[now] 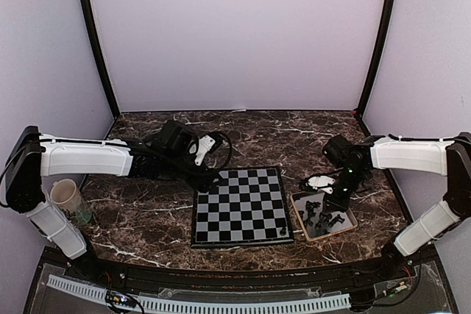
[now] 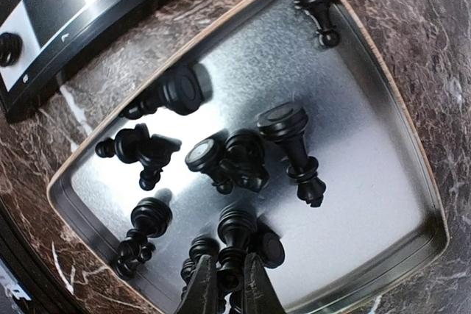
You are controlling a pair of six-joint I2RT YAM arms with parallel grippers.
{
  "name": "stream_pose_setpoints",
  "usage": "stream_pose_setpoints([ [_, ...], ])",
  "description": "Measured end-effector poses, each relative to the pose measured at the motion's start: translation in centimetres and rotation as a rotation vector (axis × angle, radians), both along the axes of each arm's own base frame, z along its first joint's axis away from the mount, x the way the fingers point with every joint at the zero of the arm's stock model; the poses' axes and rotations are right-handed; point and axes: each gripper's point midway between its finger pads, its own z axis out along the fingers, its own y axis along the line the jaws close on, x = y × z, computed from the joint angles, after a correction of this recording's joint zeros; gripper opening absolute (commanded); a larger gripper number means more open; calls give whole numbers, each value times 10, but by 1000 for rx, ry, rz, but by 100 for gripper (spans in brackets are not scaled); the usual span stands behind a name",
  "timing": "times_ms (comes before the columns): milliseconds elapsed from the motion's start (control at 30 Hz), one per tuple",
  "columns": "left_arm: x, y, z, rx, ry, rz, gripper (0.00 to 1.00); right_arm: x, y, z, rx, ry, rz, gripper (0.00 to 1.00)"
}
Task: Set up the chess pieces on the board
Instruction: Pick up the queen from the storage box, then place the queen at d8.
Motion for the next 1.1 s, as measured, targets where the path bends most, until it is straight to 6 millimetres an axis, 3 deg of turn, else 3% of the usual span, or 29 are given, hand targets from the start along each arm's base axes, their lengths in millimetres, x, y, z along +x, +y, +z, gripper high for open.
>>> stream_pose_setpoints([
  [267, 0, 0, -1, 1, 3, -2, 70, 2, 9, 12, 46, 3, 1, 2],
  [667, 0, 0, -2, 2, 4, 3, 70, 27, 50, 81, 208, -70, 43, 2],
  [767, 1, 1, -2, 0, 6, 19, 70, 31, 72, 101, 238, -101, 98, 2],
  [933, 4, 4, -3, 2, 5, 48, 70, 29, 127, 121, 272, -136, 241, 3],
  [1033, 7, 7, -4, 12, -3, 70, 70, 3, 162, 115, 263, -103, 366, 3],
  [1100, 7, 12, -6, 20, -9, 85, 70, -8, 176, 105, 245, -77, 414, 3],
])
